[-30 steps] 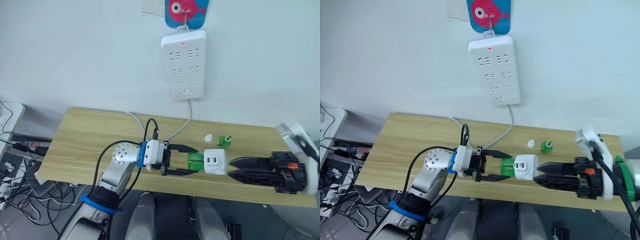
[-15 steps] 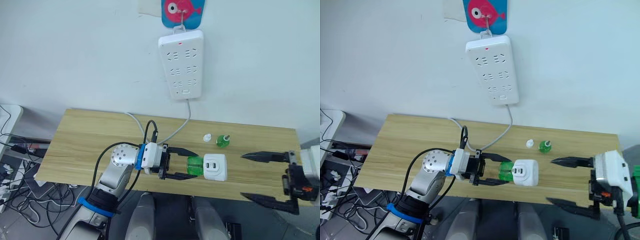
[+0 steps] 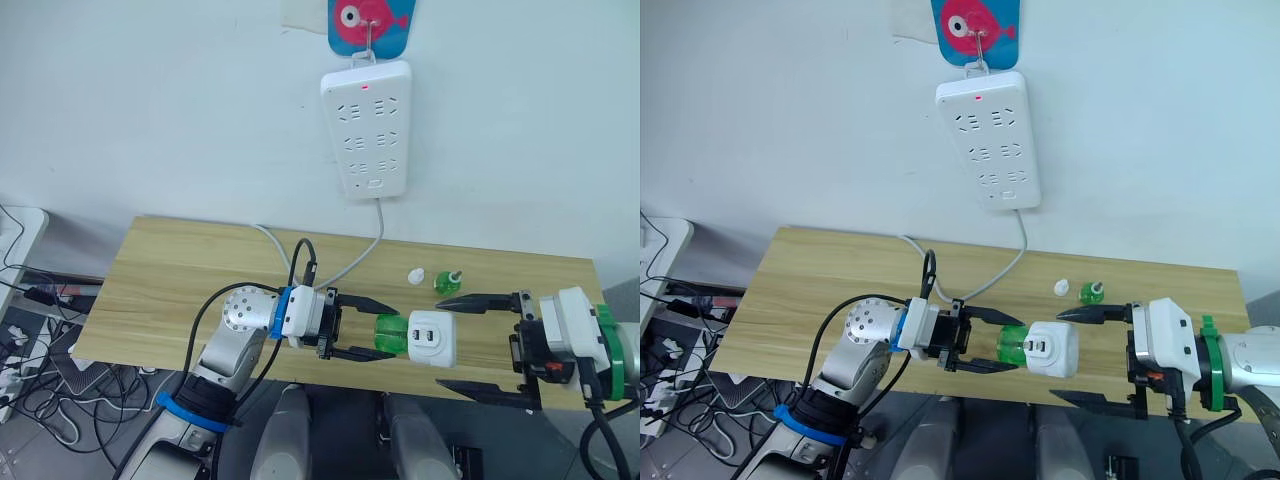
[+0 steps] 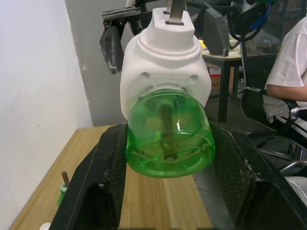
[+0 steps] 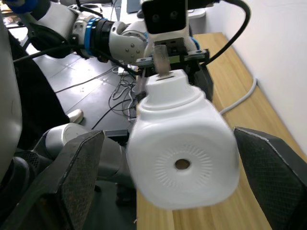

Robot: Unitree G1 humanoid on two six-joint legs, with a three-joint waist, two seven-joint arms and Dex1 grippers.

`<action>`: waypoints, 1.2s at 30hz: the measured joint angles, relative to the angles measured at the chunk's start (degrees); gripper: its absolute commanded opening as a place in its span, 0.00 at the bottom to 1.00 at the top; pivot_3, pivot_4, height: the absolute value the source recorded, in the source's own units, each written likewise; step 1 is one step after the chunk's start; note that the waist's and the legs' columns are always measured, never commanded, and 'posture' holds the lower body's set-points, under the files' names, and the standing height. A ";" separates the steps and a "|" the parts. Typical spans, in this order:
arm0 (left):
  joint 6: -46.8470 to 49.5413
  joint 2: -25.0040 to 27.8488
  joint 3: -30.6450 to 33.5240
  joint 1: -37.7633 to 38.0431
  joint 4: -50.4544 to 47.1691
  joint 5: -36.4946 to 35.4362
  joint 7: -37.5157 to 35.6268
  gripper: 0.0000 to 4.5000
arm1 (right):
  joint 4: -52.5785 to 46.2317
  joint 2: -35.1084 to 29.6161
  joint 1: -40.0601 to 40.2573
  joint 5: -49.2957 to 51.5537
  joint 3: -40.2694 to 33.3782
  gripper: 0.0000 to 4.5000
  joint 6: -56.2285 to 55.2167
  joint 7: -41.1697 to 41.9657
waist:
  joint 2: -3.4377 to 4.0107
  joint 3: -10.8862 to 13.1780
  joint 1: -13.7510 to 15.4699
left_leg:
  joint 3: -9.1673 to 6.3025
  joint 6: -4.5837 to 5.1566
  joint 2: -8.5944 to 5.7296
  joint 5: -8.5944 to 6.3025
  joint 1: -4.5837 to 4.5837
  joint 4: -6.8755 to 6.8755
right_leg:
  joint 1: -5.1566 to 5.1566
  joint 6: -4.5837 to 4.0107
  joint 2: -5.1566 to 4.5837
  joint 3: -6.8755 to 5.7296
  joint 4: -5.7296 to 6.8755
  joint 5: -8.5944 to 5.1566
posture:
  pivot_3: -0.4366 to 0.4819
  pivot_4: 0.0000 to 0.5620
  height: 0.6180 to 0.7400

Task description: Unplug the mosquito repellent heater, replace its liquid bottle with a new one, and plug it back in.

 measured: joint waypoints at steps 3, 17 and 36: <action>0.04 -0.23 0.00 -0.11 0.00 0.01 0.09 0.50 | 0.18 0.00 -0.91 -0.83 1.56 0.95 -0.05 -0.15 | 0.00 0.00 0.01 | 0.00 0.01 0.00 0.00 0.00 0.00 | 0.00 0.00 0.00 0.00 0.01 0.00 | 0.66 0.59 1.00; 0.32 -0.33 -0.27 -0.05 -0.11 0.39 0.29 0.50 | 1.39 -0.02 -1.22 -2.54 3.02 0.67 -2.62 -0.03 | 0.00 0.00 0.03 | -0.01 0.02 -0.01 -0.01 0.00 0.00 | 0.01 -0.01 -0.01 0.00 0.03 0.00 | 0.65 0.61 1.00; -4.08 3.91 0.68 0.78 -3.93 9.46 6.25 1.00 | 4.12 -4.58 6.06 27.25 -8.52 0.67 32.71 -26.37 | 0.00 0.00 -0.06 | -0.04 0.03 -0.01 -0.01 0.09 0.00 | 0.15 -0.01 -0.03 0.01 0.03 0.01 | 0.64 0.58 1.00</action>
